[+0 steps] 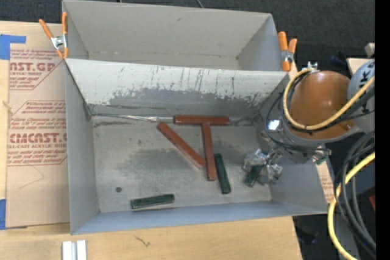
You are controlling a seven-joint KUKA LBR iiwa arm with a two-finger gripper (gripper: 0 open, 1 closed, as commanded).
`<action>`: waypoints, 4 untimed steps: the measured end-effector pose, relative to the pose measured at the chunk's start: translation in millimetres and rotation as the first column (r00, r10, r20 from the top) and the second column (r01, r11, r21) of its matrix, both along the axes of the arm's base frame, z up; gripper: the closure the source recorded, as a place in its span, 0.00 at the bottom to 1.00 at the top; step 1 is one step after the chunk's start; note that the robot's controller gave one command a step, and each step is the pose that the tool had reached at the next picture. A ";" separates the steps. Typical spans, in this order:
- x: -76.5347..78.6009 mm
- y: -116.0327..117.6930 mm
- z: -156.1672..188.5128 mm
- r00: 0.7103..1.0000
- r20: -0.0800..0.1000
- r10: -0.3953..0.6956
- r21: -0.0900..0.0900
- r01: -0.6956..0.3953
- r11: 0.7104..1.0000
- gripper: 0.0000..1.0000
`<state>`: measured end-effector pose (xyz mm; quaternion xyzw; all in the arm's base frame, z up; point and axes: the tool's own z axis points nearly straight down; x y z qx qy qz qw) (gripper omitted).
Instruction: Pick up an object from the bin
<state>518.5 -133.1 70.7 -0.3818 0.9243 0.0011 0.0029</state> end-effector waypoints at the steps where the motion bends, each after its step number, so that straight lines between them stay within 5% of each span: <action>1: 0.2 0.1 -0.2 1.000 -0.001 0.000 0.000 0.000 1.000 1.00; 3: 10.7 15.9 117.5 1.000 -0.006 0.024 -0.001 -0.024 1.000 1.00; 4: -20.7 17.1 175.5 1.000 -0.009 0.018 0.000 -0.018 1.000 1.00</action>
Offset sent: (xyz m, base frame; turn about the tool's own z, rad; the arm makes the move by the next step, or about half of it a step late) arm 0.0173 0.0024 0.1166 -0.0512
